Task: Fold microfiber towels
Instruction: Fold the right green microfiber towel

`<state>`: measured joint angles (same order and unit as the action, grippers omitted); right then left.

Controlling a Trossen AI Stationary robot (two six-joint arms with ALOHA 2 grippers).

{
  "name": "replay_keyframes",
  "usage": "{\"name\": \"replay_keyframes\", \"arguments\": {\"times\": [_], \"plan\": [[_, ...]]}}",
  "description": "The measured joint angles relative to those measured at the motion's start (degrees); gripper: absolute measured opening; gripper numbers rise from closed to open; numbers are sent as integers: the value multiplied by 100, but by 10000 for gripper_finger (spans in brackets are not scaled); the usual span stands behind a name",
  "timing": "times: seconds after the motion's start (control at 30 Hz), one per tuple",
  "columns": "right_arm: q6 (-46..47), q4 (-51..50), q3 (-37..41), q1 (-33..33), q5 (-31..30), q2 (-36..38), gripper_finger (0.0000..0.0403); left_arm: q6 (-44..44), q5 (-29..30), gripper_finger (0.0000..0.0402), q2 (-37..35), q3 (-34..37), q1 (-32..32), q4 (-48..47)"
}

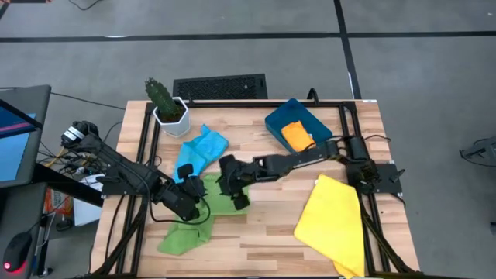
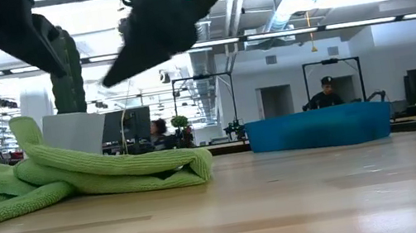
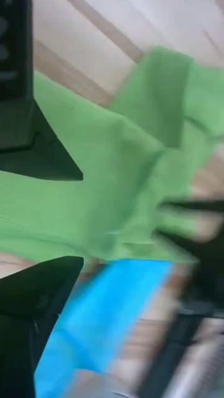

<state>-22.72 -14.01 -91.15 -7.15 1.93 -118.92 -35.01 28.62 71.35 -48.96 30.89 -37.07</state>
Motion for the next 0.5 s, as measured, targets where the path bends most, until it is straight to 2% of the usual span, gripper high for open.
{"name": "replay_keyframes", "arguments": {"times": [0.1, 0.23, 0.33, 0.5], "plan": [[502, -811, 41, 81, 225, 232, 235, 152, -52, 61, 2, 280, 1, 516], [996, -921, 494, 52, 581, 208, 235, 8, -202, 61, 2, 618, 13, 880], [1295, -321, 962, -88, 645, 164, 235, -164, -243, 61, 4, 698, 109, 805], [1284, 811, 1281, -418, 324, 172, 235, 3, -112, 50, -15, 510, 224, 750]]}}
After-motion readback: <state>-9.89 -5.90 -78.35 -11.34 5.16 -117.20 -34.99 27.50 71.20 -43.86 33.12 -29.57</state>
